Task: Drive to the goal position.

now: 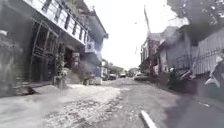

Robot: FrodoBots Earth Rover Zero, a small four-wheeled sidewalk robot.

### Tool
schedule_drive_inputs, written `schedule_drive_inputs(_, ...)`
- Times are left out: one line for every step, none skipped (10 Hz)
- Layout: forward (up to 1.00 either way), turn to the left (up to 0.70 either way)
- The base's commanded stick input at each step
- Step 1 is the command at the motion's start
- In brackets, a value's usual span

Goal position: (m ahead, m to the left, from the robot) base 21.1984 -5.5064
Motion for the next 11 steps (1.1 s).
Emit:
schedule_drive_inputs(0.5, 0.0)
schedule_drive_inputs(0.5, 0.0)
schedule_drive_inputs(0.5, 0.0)
schedule_drive_inputs(0.5, 0.0)
schedule_drive_inputs(0.5, 0.0)
schedule_drive_inputs(0.5, 0.0)
schedule_drive_inputs(0.5, 0.0)
schedule_drive_inputs(0.5, 0.0)
schedule_drive_inputs(0.5, -0.01)
schedule_drive_inputs(0.5, -0.03)
schedule_drive_inputs(0.5, -0.05)
